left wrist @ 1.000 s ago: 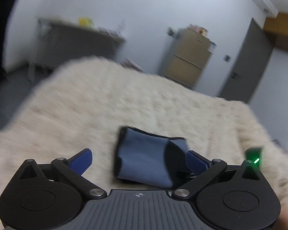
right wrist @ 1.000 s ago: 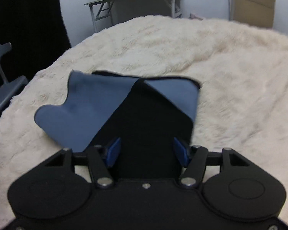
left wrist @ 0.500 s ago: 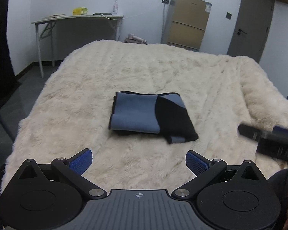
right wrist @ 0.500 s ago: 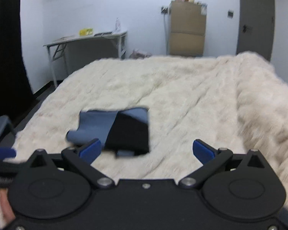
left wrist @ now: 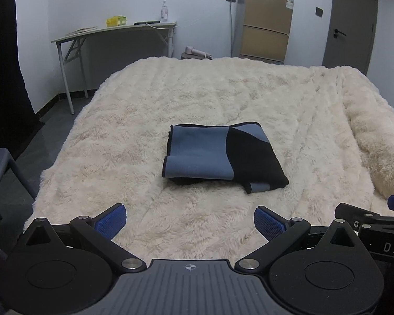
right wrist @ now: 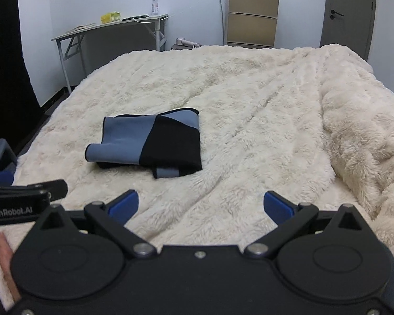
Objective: Fold clothes
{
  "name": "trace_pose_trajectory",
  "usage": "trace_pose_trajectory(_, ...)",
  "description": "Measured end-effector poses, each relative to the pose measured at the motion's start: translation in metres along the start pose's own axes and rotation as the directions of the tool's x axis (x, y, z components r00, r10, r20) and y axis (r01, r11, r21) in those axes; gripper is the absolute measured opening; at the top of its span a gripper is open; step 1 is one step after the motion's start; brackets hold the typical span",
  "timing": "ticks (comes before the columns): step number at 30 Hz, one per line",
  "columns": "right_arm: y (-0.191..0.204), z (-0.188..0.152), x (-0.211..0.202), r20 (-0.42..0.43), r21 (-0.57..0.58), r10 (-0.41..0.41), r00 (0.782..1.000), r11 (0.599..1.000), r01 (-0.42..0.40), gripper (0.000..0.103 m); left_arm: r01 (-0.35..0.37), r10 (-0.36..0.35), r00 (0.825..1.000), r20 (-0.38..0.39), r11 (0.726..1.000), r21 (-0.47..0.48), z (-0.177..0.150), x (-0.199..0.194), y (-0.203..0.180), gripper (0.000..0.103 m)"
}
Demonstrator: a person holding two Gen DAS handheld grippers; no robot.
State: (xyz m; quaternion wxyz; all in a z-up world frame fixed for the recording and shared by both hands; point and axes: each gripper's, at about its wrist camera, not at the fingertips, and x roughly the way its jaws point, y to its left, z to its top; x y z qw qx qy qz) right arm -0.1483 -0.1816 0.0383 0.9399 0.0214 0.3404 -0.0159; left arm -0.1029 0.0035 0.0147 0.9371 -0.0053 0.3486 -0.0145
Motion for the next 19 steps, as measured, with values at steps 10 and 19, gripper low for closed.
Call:
trace_pose_trajectory(10, -0.003, 0.001, 0.002, 0.010, 0.002, -0.010, 1.000, 1.000, 0.010, 0.103, 0.010, -0.010, 1.000, 0.000, 1.000, 0.023, -0.001, -0.002, -0.011, 0.103)
trace_pose_trajectory(19, 0.002, 0.004, 0.002, 0.019, -0.006, -0.008, 1.000, 1.000, 0.008, 0.103, 0.010, -0.010, 1.000, 0.010, 1.000, 0.007, 0.002, -0.003, -0.005, 0.103)
